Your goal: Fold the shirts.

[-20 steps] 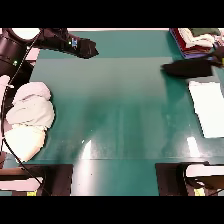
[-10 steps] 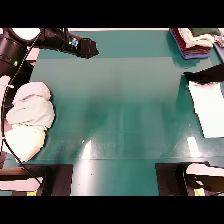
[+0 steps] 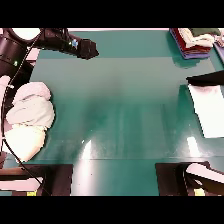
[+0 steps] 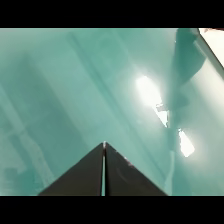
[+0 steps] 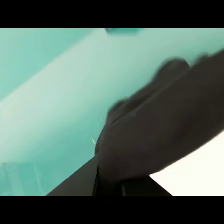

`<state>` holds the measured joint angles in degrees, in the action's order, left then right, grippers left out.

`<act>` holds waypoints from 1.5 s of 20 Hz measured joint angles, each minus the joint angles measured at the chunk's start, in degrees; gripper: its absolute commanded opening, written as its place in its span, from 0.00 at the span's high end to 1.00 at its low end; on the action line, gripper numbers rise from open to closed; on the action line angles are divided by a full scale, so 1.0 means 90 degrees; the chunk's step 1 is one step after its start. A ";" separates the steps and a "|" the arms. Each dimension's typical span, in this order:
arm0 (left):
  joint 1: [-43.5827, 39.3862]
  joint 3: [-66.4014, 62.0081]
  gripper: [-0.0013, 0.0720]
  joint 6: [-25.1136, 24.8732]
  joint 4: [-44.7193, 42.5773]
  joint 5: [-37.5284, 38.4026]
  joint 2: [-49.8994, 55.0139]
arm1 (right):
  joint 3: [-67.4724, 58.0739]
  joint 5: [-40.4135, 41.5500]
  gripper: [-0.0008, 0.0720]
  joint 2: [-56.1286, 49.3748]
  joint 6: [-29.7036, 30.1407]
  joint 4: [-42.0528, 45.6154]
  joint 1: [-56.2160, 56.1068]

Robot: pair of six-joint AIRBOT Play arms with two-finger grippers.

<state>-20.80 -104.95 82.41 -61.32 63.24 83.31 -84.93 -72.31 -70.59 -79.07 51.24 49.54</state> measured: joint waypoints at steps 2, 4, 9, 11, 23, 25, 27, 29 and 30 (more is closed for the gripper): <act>0.0000 0.0000 0.95 -0.0017 0.0000 0.0046 0.0000 | 0.0556 -0.0056 0.89 0.0270 0.0027 0.0027 0.0240; 0.0000 0.0000 0.95 -0.0024 0.0000 0.0066 0.0000 | 0.1100 -0.0095 0.32 0.0549 0.0080 0.0250 0.0452; 0.0000 0.0000 0.95 -0.0044 0.0000 0.0092 0.0000 | 0.2220 -0.0092 0.22 0.1304 0.0095 0.0964 0.0843; 0.0000 0.0000 0.95 -0.0046 0.0000 0.0092 0.0000 | 0.2402 -0.0005 0.22 0.1600 0.0087 0.0947 0.0860; 0.0000 0.0000 0.95 -0.0044 0.0005 -0.0075 0.0000 | 0.2599 0.0313 0.42 0.2601 0.0070 -0.0124 -0.2722; 0.0000 0.0000 0.95 -0.0044 0.0007 -0.0238 0.0000 | 0.2599 0.0442 0.97 0.2625 0.0070 -0.0141 -0.3580; 0.0000 0.0000 0.95 -0.0044 0.0007 -0.0406 0.0000 | 0.2599 0.0566 0.96 0.2640 0.0070 -0.0158 -0.4291; 0.0000 0.0000 0.95 -0.0041 0.0007 -0.0568 0.0000 | 0.2599 0.0644 0.96 0.2642 0.0070 -0.0165 -0.4877; 0.0000 0.0000 0.95 -0.0044 0.0007 -0.0648 0.0000 | 0.2599 0.0668 0.96 0.2647 0.0073 -0.0165 -0.5066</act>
